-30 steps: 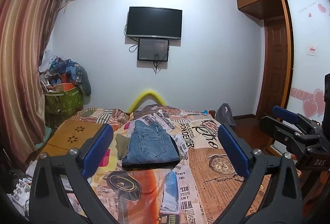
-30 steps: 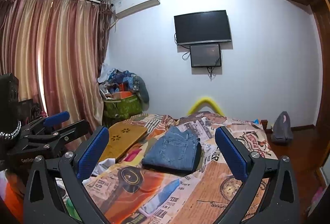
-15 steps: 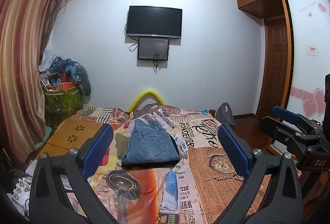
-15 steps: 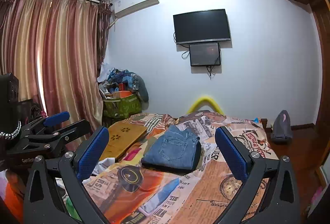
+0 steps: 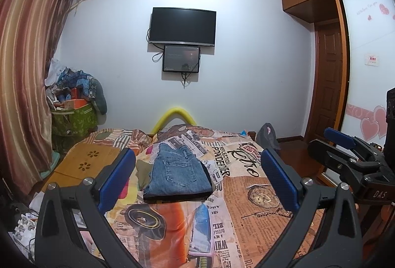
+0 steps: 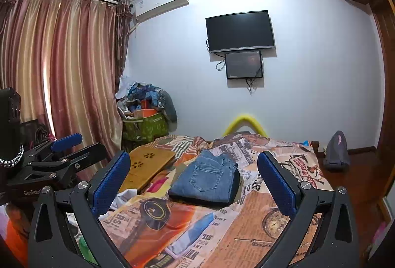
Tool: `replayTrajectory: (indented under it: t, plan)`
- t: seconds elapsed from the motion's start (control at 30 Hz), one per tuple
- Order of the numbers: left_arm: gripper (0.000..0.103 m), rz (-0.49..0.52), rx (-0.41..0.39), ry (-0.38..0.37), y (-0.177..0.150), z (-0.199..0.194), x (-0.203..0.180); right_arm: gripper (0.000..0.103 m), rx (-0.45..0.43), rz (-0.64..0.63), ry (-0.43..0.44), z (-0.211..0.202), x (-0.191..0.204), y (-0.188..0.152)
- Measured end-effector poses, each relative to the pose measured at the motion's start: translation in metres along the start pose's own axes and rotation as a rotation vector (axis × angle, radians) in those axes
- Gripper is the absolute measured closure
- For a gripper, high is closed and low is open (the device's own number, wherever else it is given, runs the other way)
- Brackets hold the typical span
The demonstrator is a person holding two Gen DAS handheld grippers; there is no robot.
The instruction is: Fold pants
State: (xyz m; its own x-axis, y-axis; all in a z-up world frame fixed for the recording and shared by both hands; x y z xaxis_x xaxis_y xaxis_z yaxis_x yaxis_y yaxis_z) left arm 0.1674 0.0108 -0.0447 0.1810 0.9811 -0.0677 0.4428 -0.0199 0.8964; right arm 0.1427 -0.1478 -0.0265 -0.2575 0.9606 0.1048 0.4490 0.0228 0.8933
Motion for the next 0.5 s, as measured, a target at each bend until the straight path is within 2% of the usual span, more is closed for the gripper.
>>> replayTrajectory:
  t: [0.5]
  plan:
    - [0.000,0.003,0.006,-0.009,-0.0014,0.0023,-0.0002,0.001,0.001,-0.003,-0.009,-0.0002,0.0027,-0.0014]
Point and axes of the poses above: each gripper's, at about its wrist camera, not at the fingertips, and z roughly the way its jaws point, x to its left, y to its top, the point moved 4 cm from there along z, roughly the way its jaws point, and after that the axes turned 13 degrees about x, right-handed, at the moved point
